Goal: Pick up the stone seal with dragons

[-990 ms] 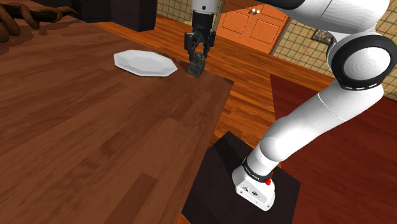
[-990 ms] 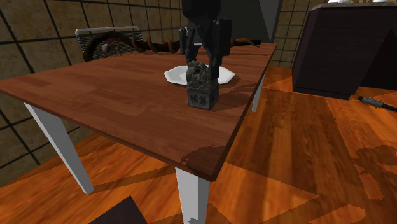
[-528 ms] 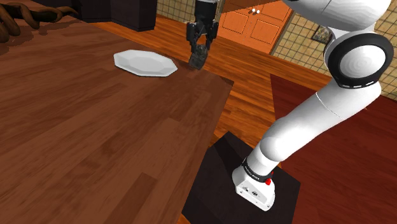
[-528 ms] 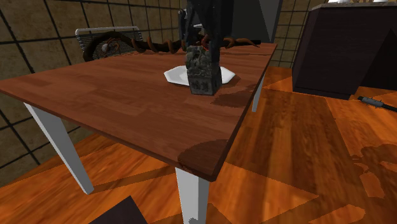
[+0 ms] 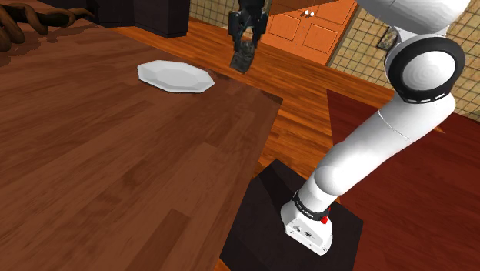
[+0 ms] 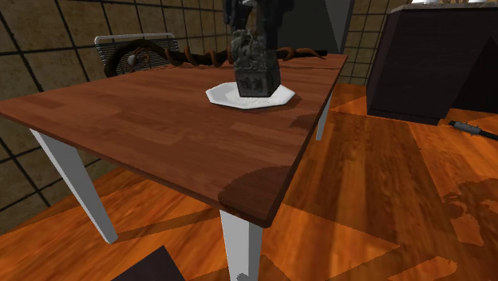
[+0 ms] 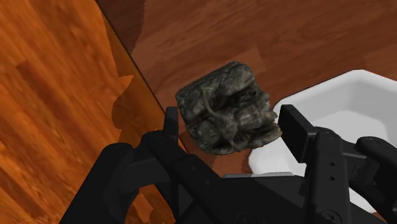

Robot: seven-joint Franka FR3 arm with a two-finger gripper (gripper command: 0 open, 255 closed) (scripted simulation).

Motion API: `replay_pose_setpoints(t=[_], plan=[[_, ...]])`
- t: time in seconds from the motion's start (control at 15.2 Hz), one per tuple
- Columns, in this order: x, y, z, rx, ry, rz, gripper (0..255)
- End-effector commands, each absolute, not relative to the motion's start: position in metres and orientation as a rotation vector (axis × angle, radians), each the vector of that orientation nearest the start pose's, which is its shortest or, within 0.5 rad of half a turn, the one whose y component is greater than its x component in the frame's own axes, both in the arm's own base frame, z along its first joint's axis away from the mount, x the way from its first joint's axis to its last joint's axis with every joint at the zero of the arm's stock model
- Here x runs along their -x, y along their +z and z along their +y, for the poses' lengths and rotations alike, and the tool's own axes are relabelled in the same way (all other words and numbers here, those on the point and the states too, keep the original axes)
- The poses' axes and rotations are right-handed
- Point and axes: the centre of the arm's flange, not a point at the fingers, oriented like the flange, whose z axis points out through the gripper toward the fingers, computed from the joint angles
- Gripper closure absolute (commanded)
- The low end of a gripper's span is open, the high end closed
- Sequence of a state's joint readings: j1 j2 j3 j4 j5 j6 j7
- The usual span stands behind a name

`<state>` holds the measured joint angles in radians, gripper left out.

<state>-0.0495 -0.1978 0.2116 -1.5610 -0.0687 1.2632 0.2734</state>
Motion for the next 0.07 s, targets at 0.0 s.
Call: replay_pose_setpoints(t=[0.0], plan=[[-0.4496, 0.7054, 0.0778, 3.259, 0.128, 0.22, 255]])
